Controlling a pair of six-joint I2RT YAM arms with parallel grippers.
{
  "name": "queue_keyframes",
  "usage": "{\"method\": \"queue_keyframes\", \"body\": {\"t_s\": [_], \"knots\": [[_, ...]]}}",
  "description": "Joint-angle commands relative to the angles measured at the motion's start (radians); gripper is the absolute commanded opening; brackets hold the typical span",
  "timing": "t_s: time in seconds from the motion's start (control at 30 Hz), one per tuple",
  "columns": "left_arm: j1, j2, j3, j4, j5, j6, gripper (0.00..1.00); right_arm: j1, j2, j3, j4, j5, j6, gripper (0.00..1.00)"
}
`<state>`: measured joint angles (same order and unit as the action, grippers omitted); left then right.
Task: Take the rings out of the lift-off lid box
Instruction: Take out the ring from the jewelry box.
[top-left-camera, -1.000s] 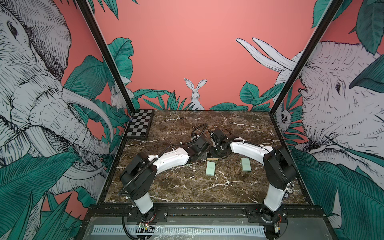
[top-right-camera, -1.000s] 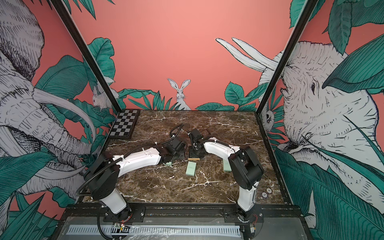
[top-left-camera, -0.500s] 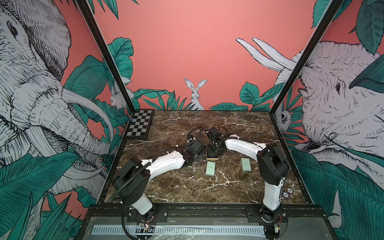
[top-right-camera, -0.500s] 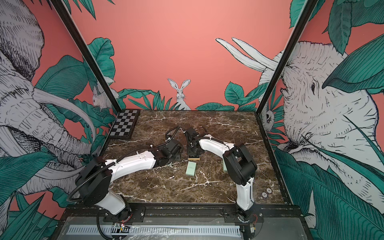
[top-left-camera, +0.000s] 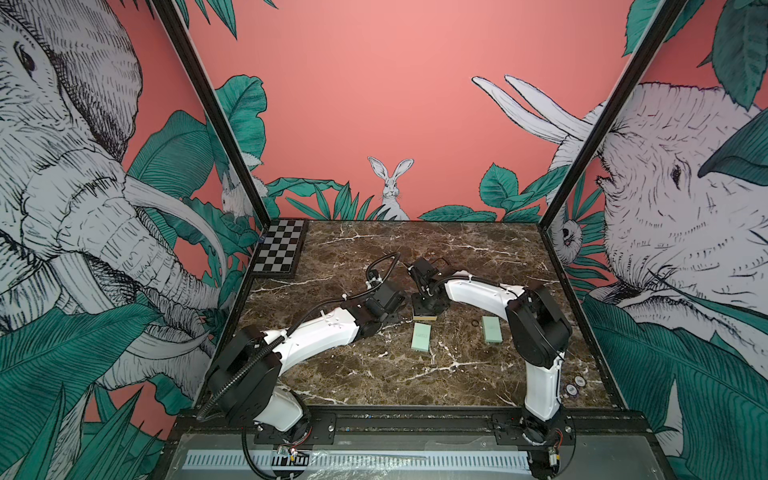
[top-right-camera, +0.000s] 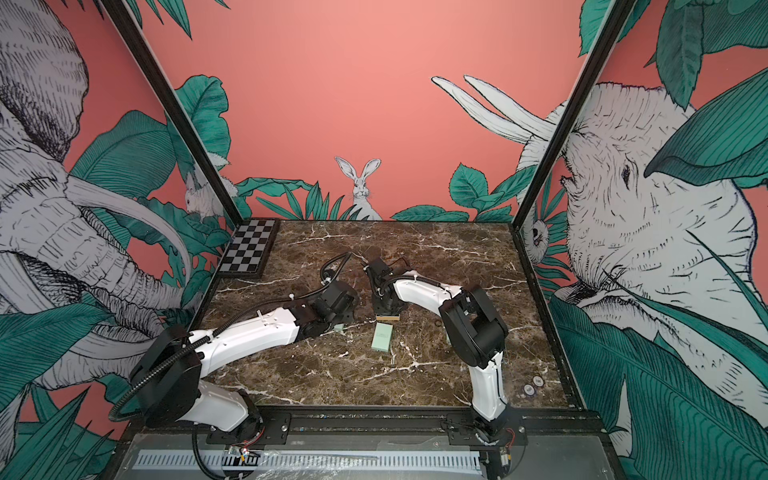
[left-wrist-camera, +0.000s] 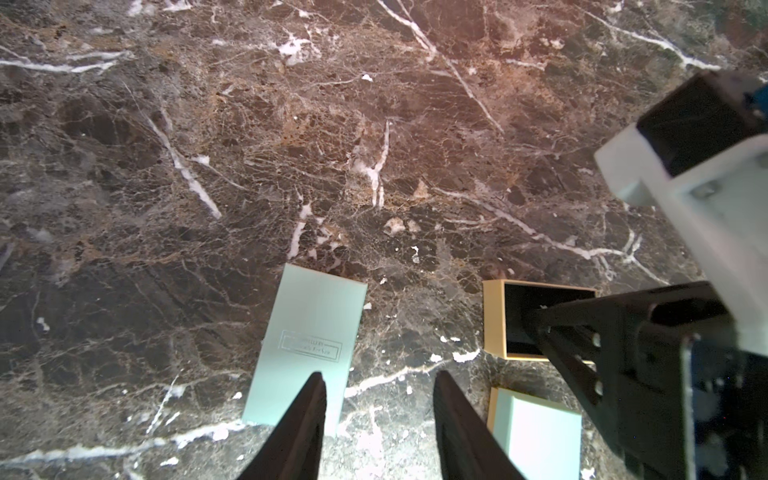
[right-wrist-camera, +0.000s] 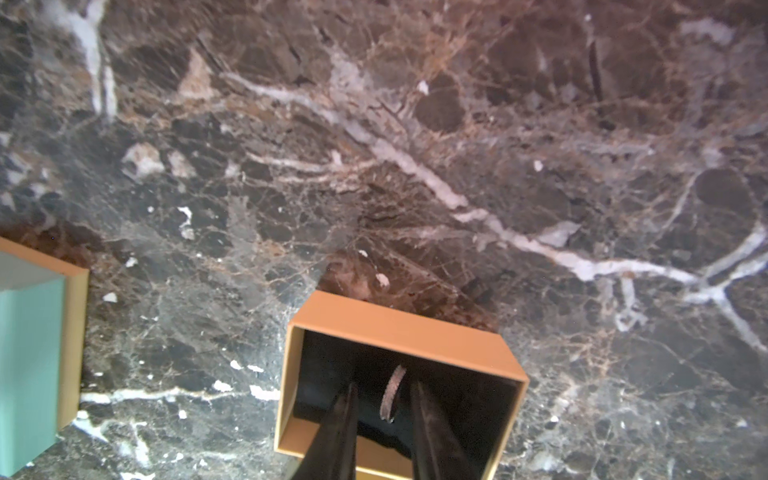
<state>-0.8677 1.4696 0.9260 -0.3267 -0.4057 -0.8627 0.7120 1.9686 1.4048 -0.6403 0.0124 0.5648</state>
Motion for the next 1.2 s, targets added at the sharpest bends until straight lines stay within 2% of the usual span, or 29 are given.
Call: {"method": "queue_keyframes", "body": {"t_s": [0.0,0.33,0.67,1.0,1.17], "knots": [[0.004,-0.026,-0.016,0.0,-0.03,-0.007,0.45,0.007,0.018,0.003,-0.022,0.021,0.007,0.24],[0.004,-0.01,-0.023,0.005,-0.014,-0.018,0.45,0.007,0.001,-0.013,-0.014,0.008,0.017,0.16],[0.003,0.054,0.01,0.035,0.063,-0.036,0.45,-0.006,-0.058,-0.061,0.042,-0.031,0.003,0.08],[-0.004,0.168,0.081,0.11,0.168,-0.066,0.45,-0.091,-0.114,-0.201,0.233,-0.289,0.033,0.05],[-0.005,0.226,0.114,0.129,0.21,-0.072,0.45,-0.119,-0.13,-0.233,0.282,-0.344,0.043,0.03]]}}
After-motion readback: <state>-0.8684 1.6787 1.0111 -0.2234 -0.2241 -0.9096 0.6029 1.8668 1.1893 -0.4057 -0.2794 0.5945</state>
